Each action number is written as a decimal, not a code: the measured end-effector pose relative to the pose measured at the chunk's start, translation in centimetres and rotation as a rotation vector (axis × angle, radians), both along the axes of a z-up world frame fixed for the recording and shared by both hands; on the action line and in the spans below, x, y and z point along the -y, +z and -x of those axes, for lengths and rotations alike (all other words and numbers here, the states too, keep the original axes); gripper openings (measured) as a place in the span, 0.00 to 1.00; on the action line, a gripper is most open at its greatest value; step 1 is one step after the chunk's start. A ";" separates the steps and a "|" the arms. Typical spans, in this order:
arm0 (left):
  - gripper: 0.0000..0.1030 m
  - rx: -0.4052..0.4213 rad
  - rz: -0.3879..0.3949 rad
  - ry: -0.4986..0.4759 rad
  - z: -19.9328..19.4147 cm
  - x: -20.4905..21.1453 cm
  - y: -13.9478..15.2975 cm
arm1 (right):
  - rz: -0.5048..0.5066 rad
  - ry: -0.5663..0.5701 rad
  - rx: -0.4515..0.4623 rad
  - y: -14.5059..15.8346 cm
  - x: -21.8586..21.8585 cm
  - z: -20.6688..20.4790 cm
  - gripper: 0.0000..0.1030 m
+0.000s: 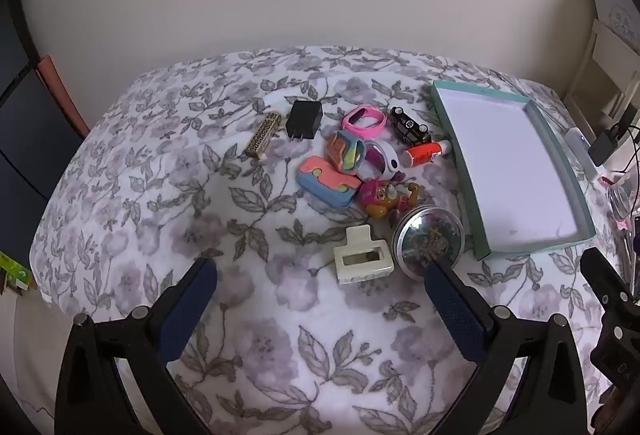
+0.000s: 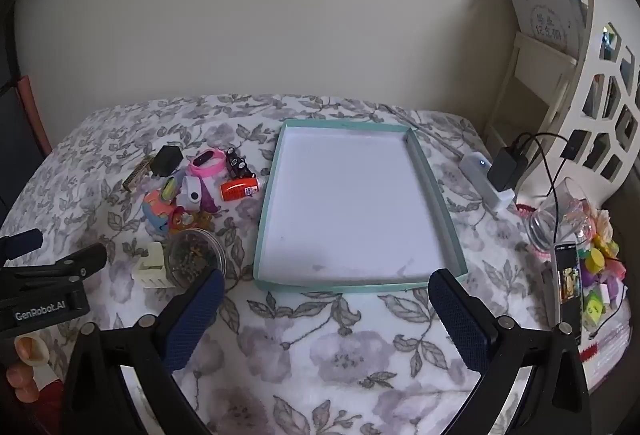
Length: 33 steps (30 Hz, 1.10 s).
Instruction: Organize rigid objects
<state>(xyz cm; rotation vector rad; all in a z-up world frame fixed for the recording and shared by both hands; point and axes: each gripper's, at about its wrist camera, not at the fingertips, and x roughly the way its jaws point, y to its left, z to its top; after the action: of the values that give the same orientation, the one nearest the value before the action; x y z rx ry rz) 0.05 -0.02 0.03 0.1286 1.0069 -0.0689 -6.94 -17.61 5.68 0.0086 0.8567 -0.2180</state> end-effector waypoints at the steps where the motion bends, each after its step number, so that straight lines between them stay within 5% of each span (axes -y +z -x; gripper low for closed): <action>1: 1.00 0.003 -0.008 0.001 -0.1 0.0 0.0 | -0.002 0.000 0.001 0.0 -0.1 0.1 1.00; 10: 1.00 0.039 -0.007 0.032 0.2 -0.7 0.3 | -0.104 -0.038 -0.035 -1.1 1.0 -0.2 1.00; 33: 1.00 0.015 -0.025 0.051 -0.1 -0.6 -0.1 | -0.125 -0.049 -0.044 -1.6 0.5 0.0 1.00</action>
<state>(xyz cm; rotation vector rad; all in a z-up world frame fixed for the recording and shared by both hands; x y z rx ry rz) 0.11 0.53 -0.09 0.1262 0.9961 -0.0092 -6.95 -18.14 4.05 0.1419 0.9135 -0.2111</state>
